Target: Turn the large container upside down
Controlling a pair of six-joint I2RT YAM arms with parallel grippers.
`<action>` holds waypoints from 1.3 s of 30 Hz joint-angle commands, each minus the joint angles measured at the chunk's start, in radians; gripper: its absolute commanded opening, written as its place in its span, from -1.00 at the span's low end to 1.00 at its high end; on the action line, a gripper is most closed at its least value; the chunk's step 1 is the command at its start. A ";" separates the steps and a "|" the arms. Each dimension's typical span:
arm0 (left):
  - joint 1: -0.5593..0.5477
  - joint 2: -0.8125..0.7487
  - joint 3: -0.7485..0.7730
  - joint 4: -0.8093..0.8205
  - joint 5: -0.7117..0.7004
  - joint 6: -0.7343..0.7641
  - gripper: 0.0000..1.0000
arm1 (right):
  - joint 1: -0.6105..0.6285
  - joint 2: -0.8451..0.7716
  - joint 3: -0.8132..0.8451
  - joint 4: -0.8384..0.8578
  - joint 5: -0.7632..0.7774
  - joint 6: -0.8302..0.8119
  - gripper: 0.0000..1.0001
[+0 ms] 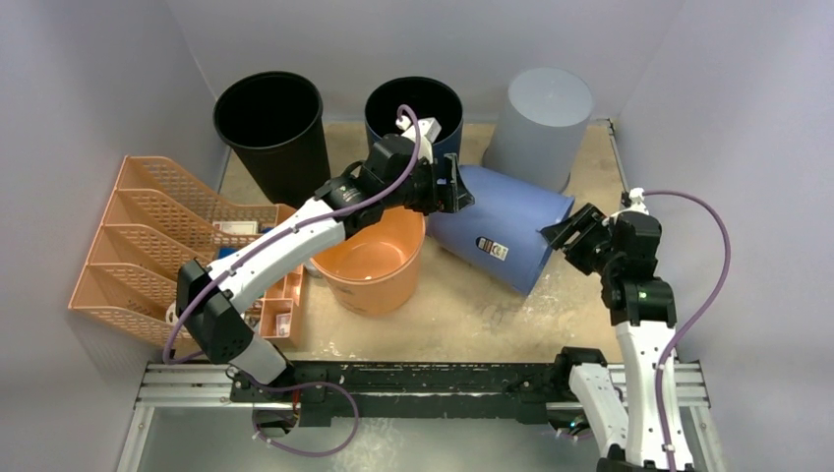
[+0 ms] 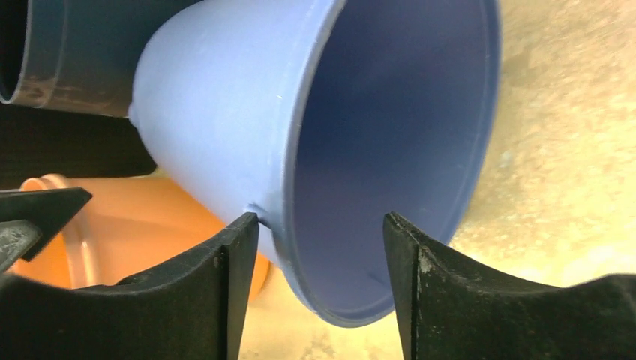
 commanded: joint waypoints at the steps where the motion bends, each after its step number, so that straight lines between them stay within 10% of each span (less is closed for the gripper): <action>1: 0.009 0.021 -0.002 0.059 -0.019 0.043 0.62 | -0.001 0.036 0.096 -0.085 0.128 -0.105 0.31; 17: 0.009 0.058 0.013 0.088 0.044 0.063 0.62 | -0.002 0.064 0.129 -0.202 0.265 -0.118 -0.15; 39: -0.046 0.125 0.103 0.013 -0.148 0.116 0.59 | 0.000 0.031 0.135 -0.168 0.227 -0.133 -0.19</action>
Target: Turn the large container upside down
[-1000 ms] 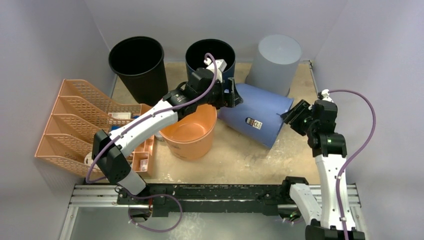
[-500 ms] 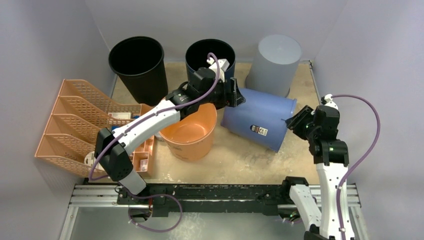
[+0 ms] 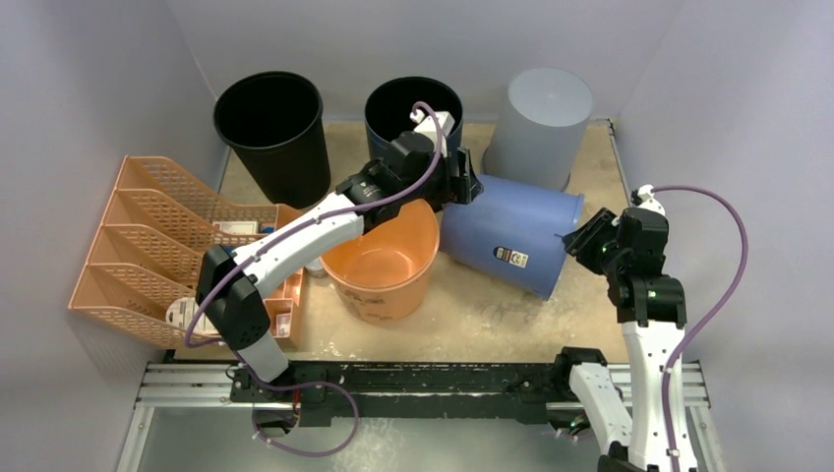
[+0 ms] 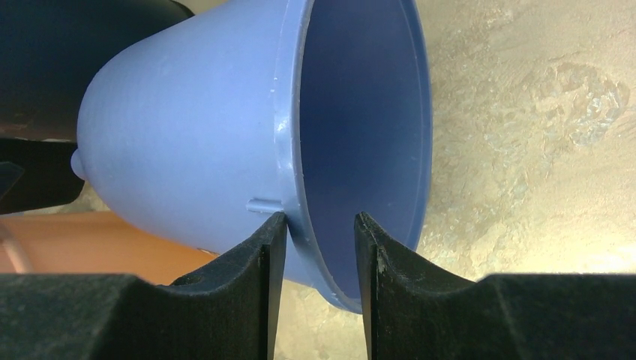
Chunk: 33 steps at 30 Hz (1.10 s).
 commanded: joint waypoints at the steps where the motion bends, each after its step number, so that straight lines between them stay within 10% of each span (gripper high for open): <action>1: -0.038 0.009 0.082 -0.149 -0.065 0.057 0.59 | -0.002 -0.003 0.009 0.002 0.018 -0.009 -0.19; 21: -0.123 0.368 0.653 -0.484 -0.345 0.018 0.61 | -0.002 -0.030 0.055 -0.014 0.038 -0.048 -0.24; 33: -0.014 0.296 0.500 -0.405 -0.142 0.039 0.61 | -0.002 -0.028 0.088 0.020 0.019 -0.067 -0.18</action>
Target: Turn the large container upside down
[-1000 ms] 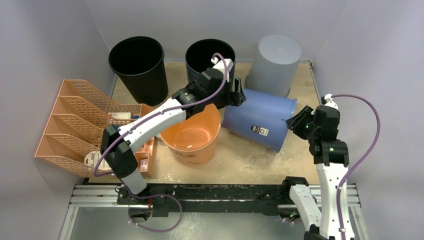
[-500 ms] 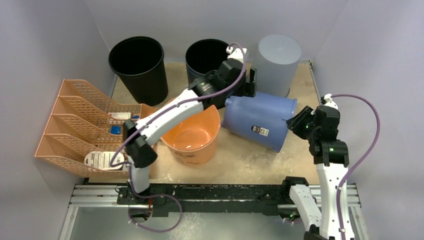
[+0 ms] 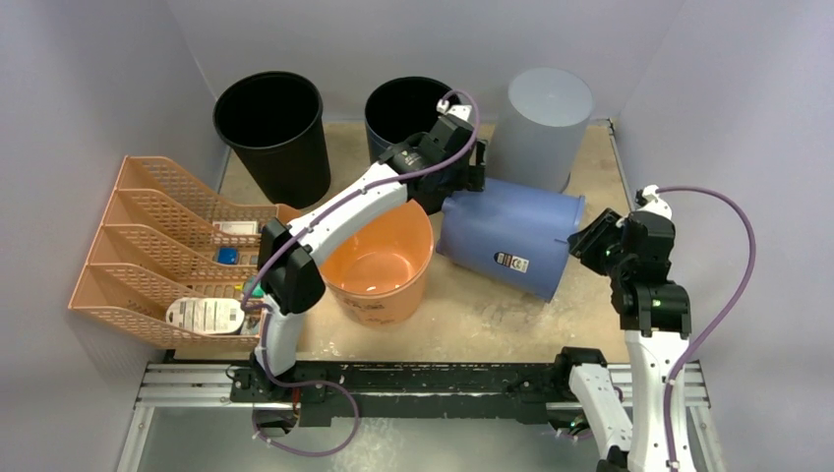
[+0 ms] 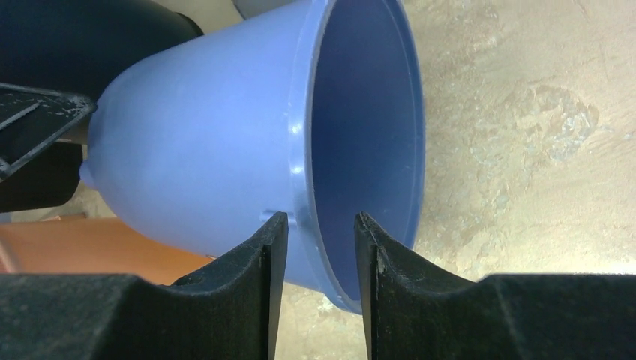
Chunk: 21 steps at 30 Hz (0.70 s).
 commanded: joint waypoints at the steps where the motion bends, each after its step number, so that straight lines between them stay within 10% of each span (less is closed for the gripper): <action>1: 0.018 -0.070 -0.030 0.046 0.082 0.017 0.61 | -0.001 0.020 0.075 0.043 0.007 -0.026 -0.17; 21: 0.018 -0.111 -0.170 0.150 0.195 -0.017 0.61 | -0.001 0.092 0.037 0.077 0.004 -0.059 -0.40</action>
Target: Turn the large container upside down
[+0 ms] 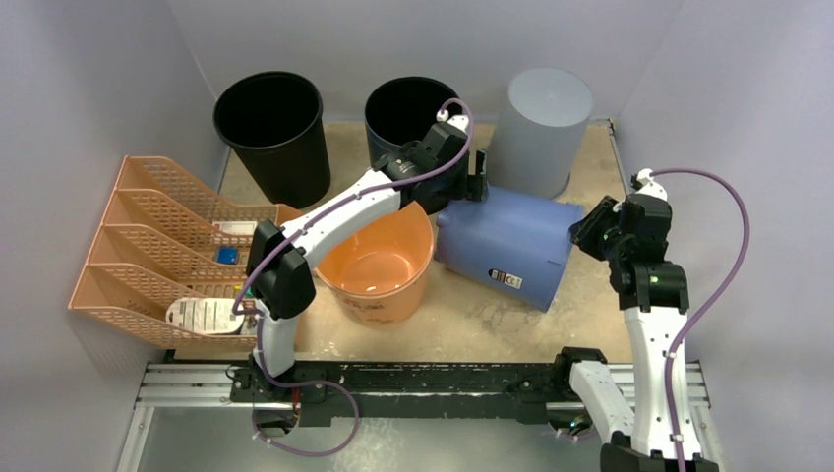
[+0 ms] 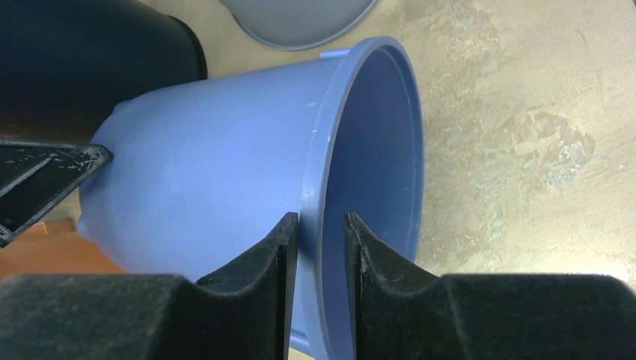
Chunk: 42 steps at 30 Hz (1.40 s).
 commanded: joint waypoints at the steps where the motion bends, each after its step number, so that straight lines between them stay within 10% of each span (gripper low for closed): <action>1: -0.006 -0.038 -0.008 0.043 0.053 -0.011 0.61 | -0.001 -0.012 -0.012 0.011 0.011 -0.018 -0.48; 10: -0.006 -0.041 0.017 0.043 0.086 -0.008 0.61 | -0.001 -0.011 0.013 -0.053 0.095 0.008 -1.00; 33: 0.023 -0.073 -0.053 -0.064 0.084 -0.025 0.61 | -0.002 -0.001 0.032 -0.100 0.178 0.026 -1.00; 42: 0.052 -0.034 -0.102 0.038 0.300 -0.059 0.61 | -0.001 -0.003 0.032 -0.100 0.177 0.025 -1.00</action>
